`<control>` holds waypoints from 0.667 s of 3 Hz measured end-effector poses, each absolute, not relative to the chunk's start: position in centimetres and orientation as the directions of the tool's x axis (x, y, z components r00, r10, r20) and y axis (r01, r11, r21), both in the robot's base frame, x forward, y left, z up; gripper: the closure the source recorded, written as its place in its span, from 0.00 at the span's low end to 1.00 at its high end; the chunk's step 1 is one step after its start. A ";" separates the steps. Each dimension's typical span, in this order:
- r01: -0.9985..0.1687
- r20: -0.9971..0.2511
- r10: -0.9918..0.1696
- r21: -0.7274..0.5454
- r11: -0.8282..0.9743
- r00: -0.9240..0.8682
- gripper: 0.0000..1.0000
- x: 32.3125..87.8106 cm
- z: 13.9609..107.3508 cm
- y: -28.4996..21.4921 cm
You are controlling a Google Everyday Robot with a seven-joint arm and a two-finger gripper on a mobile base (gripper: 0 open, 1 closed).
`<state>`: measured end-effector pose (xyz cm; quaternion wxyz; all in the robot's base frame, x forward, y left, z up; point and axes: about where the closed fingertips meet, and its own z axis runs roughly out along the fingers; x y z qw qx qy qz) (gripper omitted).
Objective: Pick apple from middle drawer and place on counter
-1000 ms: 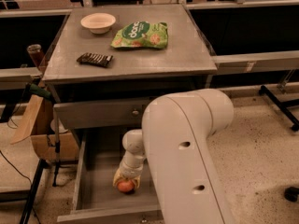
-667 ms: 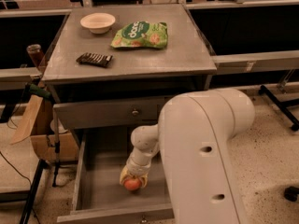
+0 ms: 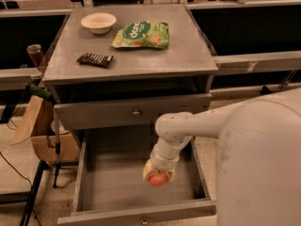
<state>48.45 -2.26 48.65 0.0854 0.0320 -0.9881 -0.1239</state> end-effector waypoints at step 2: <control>-0.129 -0.021 -0.127 0.119 0.984 -0.992 1.00 53.2 69.3 -12.7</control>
Offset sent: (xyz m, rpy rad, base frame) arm 0.0871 -0.1508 0.3121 -0.1452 -0.2677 0.0638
